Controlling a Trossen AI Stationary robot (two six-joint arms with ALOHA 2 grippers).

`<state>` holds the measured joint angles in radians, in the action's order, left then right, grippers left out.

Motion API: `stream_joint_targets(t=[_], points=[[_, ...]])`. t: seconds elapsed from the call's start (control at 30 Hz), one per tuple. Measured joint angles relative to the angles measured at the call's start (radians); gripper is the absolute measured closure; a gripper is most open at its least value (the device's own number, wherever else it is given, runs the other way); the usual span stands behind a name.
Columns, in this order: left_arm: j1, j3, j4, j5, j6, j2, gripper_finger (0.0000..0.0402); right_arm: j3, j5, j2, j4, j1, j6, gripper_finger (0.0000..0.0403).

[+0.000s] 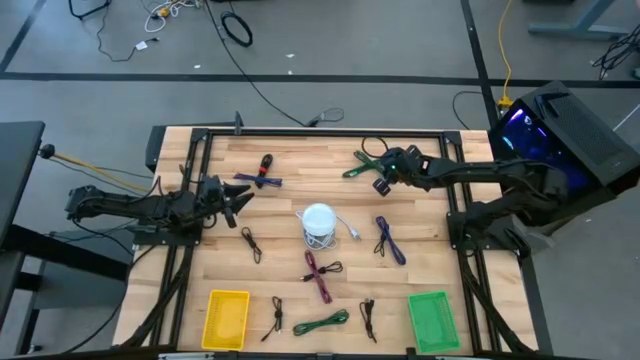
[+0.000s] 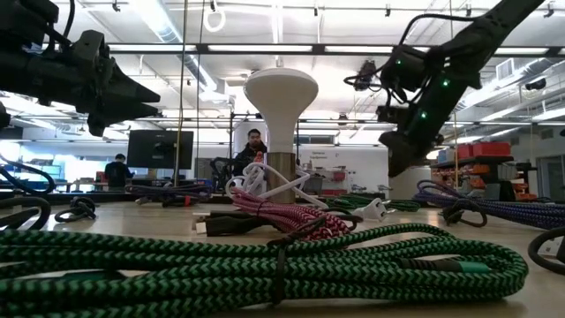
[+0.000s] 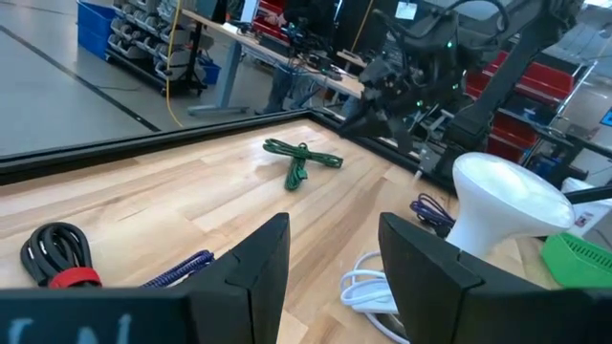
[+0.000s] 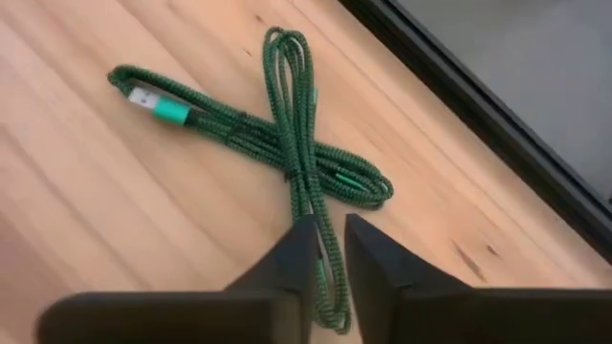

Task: Pick & Place USB Port
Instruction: Put the top green charger cable into the green bin

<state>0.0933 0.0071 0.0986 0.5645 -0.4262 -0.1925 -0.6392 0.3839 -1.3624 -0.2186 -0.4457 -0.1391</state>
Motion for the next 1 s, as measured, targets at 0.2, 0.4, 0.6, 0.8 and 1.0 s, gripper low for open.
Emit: stream_joint_targets(t=[0.2,0.4,0.6,0.8,1.0], points=[[0.0,0.0,0.001,0.007,0.0,0.0,0.0234,0.013,-0.009,-0.051,0.055,0.0,-0.011,0.0253],[0.0,0.0,0.002,0.008,0.0,0.0,0.0234,0.013,-0.035,-0.136,0.096,0.001,-0.019,0.0195],[0.0,0.0,0.002,0.008,0.0,0.0,0.0234,0.013,0.0,-0.194,0.15,0.001,-0.011,0.0161],[0.0,0.0,0.002,0.008,0.003,0.0,0.0234,0.013,0.026,-0.205,0.153,-0.002,-0.01,0.0144],[0.0,0.0,0.001,0.007,0.002,0.0,0.0234,0.013,0.027,-0.205,0.152,-0.002,-0.01,0.0142]])
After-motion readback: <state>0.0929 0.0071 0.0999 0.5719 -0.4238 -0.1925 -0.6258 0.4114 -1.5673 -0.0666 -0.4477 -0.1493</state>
